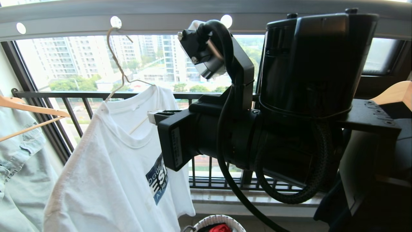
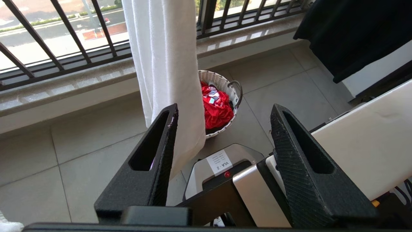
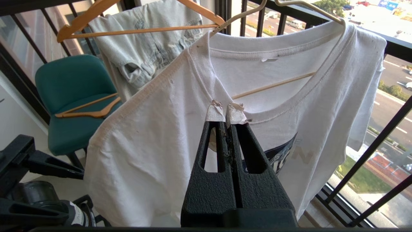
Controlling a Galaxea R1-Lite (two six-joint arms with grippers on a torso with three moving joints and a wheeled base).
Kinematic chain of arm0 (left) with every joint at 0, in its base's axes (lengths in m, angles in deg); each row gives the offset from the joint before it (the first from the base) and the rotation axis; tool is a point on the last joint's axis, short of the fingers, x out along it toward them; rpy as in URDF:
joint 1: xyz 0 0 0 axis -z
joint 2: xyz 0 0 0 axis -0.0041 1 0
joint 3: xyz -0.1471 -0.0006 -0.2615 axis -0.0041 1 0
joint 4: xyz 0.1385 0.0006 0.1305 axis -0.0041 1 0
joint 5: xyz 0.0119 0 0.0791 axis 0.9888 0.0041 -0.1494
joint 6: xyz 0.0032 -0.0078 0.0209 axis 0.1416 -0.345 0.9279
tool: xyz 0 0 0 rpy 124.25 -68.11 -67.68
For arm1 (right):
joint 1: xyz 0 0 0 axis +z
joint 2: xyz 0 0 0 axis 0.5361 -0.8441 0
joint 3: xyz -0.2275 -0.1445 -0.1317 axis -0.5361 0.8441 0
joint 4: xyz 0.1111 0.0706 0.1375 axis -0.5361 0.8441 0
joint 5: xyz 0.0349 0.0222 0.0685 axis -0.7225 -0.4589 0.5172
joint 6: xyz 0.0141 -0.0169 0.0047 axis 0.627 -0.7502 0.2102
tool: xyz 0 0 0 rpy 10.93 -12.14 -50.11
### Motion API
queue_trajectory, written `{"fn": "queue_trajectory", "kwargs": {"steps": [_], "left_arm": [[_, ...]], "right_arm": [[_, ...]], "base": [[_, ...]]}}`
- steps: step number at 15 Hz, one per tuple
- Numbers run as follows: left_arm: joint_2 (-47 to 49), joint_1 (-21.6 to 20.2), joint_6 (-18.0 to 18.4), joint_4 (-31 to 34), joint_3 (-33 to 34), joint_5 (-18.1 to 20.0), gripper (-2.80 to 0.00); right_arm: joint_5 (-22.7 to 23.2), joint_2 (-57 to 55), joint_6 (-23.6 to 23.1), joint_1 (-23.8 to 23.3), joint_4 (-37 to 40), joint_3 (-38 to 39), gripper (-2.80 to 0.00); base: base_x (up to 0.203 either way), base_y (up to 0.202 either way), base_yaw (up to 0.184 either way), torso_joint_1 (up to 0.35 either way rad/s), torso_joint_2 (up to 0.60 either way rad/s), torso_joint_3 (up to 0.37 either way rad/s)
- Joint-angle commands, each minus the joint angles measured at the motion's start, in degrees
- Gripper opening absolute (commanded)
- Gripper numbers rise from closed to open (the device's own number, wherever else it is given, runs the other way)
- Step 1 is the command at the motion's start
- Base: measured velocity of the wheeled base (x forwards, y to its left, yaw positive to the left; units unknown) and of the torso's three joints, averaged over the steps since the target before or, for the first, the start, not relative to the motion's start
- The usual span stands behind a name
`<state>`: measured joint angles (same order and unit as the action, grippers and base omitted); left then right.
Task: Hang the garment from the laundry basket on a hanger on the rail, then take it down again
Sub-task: Take the clothes off the clothes rack
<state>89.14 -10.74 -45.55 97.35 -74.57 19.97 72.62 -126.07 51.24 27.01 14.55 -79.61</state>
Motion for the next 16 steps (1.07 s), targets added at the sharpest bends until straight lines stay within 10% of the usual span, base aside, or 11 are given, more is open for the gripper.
{"fn": "queue_trajectory", "kwargs": {"steps": [1, 5, 6, 16], "left_arm": [[-0.4, 0.0, 0.0, 3.9, -5.1, -1.9, 0.00], [0.3, 0.0, 0.0, 4.4, -10.7, -10.6, 0.00], [0.3, 0.0, 0.0, 4.5, -12.3, -11.3, -2.80], [-4.8, 0.1, -0.8, 4.3, -19.6, -10.6, -2.80]], "right_arm": [[-1.1, 2.5, 0.0, -0.3, -0.2, 3.5, -2.80], [-3.6, 5.8, 0.0, -2.1, 0.1, 10.9, -2.80], [-3.8, 6.4, 0.0, -3.4, 0.1, 12.5, -2.80], [-9.9, 22.0, -0.1, -9.2, 0.3, 23.9, -2.80]], "base": [[0.000, 0.000, 0.000, 0.000, 0.00, 0.000], [0.000, 0.000, 0.000, 0.000, 0.00, 0.000], [0.000, 0.000, 0.000, 0.000, 0.00, 0.000], [0.000, 0.000, 0.000, 0.000, 0.00, 0.000]]}}
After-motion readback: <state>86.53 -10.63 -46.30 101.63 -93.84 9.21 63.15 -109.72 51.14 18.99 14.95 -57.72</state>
